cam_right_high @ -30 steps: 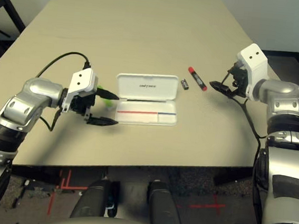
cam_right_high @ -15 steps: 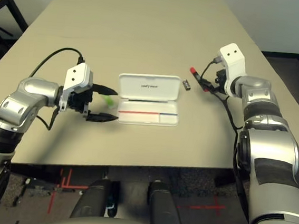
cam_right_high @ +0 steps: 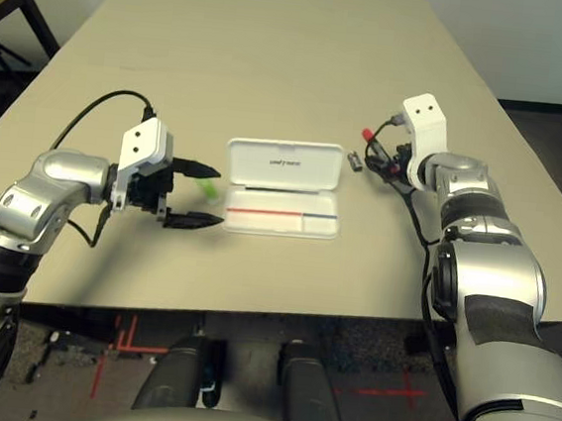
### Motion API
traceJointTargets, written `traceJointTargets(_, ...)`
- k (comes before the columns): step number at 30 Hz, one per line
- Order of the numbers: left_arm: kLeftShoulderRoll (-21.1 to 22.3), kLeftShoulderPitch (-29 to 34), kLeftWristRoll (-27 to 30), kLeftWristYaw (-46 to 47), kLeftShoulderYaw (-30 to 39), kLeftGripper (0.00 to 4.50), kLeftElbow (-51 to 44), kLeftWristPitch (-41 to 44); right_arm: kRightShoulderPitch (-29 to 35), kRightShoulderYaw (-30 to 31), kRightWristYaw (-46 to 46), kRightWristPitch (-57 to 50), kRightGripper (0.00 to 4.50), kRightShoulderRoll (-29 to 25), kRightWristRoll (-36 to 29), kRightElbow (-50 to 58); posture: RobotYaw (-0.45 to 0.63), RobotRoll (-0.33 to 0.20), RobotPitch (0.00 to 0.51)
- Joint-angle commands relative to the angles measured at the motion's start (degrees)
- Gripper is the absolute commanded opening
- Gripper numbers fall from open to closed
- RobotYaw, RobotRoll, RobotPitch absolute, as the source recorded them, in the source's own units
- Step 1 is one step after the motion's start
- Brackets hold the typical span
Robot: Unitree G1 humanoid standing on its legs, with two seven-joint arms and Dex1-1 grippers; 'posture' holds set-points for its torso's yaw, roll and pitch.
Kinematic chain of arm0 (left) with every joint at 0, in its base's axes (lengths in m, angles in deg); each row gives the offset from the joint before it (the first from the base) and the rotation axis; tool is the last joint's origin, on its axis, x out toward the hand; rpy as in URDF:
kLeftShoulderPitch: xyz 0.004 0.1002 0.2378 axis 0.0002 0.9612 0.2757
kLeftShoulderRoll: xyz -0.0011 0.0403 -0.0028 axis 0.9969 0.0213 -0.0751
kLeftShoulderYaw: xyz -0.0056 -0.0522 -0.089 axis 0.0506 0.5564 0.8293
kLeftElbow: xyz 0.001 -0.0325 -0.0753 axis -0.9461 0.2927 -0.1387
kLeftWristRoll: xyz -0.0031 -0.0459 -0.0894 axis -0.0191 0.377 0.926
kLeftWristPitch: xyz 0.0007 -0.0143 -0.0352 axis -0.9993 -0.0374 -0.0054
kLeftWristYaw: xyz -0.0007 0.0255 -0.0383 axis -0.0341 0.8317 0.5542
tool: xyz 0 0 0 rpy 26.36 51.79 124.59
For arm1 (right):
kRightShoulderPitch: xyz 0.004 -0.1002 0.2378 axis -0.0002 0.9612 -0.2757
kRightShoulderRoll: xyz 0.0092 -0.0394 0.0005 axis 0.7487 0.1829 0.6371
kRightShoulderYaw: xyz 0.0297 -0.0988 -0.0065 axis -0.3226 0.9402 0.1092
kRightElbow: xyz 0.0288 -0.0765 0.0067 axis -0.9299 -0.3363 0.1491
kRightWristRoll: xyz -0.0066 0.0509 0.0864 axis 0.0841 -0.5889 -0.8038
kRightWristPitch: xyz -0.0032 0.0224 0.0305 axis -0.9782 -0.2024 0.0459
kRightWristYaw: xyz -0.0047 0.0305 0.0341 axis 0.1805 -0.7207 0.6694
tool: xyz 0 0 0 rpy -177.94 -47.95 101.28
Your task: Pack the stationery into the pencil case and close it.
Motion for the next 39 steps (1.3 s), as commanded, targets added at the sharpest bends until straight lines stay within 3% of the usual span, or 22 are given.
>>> traceJointTargets(1, 1.13, 0.69, 1.13, 0.26, 0.91, 4.48, -1.68, 0.78, 0.85, -2.08, 2.16, -1.58, 4.5, 0.14, -1.01, -1.07, 0.09, 0.0, 0.098)
traceJointTargets(25, 2.1, 0.86, 2.11, 1.0, 0.87, 4.48, -3.09, 1.99, 2.54, -3.81, 6.39, -1.45, 4.5, 2.05, -0.18, -1.45, 0.11, 0.0, 0.103)
traceJointTargets(30, 2.21, 1.04, 2.24, 1.26, 0.93, 4.5, -3.23, 2.06, 2.82, -4.01, 7.23, -1.36, 2.84, 2.42, -0.29, -1.53, 0.11, 0.0, 0.104)
traceJointTargets(35, 2.39, 1.22, 2.42, 1.4, 0.97, 4.5, -3.37, 2.16, 2.93, -4.1, 7.22, -1.38, 0.82, 2.52, -0.4, -1.51, 0.11, 0.0, 0.104)
traceJointTargets(36, 2.4, 1.23, 2.47, 1.43, 0.97, 4.5, -3.35, 2.18, 2.94, -4.13, 7.24, -1.36, 0.54, 2.47, -0.41, -1.51, 0.11, 0.0, 0.104)
traceJointTargets(39, 2.48, 1.24, 2.52, 1.4, 0.93, 4.5, -3.33, 2.19, 3.03, -4.22, 7.13, -1.36, 0.54, 2.3, -0.45, -1.49, 0.11, 0.0, 0.103)
